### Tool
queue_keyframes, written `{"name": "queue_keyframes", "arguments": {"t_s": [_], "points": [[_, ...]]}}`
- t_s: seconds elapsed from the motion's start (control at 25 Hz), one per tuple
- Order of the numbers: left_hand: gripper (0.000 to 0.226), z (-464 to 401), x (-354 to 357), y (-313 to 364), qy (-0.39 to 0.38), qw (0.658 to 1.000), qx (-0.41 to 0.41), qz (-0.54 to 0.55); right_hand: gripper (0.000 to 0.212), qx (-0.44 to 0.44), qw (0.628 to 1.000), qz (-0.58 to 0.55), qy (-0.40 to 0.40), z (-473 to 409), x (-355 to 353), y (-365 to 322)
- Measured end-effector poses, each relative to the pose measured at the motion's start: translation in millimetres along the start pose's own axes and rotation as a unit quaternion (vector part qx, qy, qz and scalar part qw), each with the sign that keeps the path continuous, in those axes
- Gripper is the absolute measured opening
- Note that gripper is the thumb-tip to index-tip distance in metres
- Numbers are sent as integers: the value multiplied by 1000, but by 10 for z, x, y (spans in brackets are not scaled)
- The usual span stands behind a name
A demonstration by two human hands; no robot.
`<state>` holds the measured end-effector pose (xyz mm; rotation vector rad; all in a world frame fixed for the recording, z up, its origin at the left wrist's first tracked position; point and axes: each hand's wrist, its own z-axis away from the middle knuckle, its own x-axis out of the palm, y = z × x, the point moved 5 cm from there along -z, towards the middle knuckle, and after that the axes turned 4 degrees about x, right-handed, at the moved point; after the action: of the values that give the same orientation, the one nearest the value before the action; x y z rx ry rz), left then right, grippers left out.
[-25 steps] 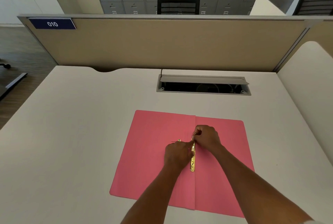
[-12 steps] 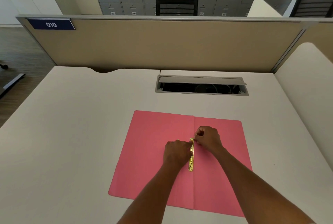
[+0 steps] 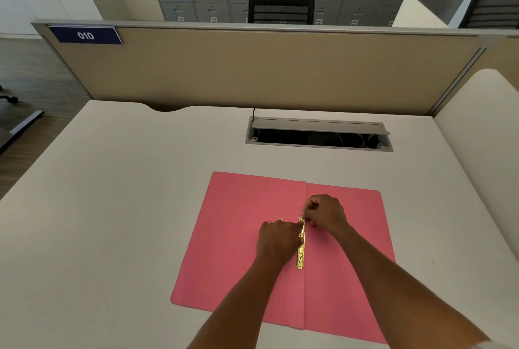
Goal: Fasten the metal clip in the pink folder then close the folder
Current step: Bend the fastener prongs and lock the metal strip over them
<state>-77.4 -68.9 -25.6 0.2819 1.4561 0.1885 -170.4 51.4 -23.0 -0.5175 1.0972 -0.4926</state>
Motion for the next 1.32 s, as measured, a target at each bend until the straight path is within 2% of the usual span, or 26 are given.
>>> {"name": "queue_keyframes", "arguments": {"t_s": [0.48,0.64,0.8,0.96,1.16,1.32], "points": [[33,-14,10,-25,1,1000,1,-3,15,33,999,-42,-6,49,-3,4],[31,-8,25,-13,12,1000,-1,5,11,76,994,-80,8,315,82,143],[30,-2,22,-18,25,1000,3,1,10,146,980,-135,-26,673,307,309],[29,-6,11,-6,8,1000,3,9,11,178,966,-172,-72,863,385,373],[40,10,70,-24,-7,1000,19,-4,10,165,974,-145,-54,1048,376,397],[30,18,51,-12,1,1000,23,4,9,90,993,-73,9,1169,374,365]]}}
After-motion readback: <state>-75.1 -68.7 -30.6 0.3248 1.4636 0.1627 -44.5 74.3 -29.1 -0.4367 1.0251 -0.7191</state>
